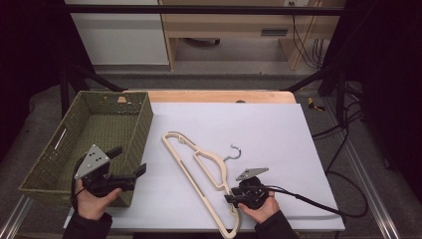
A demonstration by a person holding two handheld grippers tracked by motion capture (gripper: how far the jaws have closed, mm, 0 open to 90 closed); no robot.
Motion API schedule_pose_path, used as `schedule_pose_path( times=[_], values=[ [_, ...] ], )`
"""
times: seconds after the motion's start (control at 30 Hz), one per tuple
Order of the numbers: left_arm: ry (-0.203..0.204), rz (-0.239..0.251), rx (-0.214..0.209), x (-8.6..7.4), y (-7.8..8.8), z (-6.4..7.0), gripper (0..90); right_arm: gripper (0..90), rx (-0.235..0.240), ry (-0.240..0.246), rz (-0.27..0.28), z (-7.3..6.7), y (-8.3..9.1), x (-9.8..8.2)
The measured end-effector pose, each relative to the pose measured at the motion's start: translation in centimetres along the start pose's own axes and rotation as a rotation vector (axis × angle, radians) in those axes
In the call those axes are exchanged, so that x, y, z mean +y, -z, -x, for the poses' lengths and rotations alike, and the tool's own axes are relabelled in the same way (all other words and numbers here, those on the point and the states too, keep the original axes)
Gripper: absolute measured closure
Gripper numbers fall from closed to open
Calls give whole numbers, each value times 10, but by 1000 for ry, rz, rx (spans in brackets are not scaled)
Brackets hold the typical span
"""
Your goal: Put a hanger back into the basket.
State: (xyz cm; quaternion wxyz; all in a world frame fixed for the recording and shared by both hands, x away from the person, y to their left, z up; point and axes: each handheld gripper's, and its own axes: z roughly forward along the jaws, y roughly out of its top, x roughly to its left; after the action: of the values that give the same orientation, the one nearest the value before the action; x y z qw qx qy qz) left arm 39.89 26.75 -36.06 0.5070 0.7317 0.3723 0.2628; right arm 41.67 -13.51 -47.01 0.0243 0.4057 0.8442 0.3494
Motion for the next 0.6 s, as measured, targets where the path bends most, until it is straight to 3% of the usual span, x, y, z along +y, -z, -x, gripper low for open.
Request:
schedule_pose_path(
  times=[0.1, 0.2, 0.6],
  values=[
    [1, -1, -1, 0, 0, 0, 44, 697, -1, -15, -6, 0, -1, 0],
    [0, -3, -2, 0, -1, 0, 45, 716, -9, -68, -13, 0, 1, 2],
    [-1, -2, 0, 0, -1, 1, 47, 761, -24, -132, 23, 5, 11, 3]
  ],
)
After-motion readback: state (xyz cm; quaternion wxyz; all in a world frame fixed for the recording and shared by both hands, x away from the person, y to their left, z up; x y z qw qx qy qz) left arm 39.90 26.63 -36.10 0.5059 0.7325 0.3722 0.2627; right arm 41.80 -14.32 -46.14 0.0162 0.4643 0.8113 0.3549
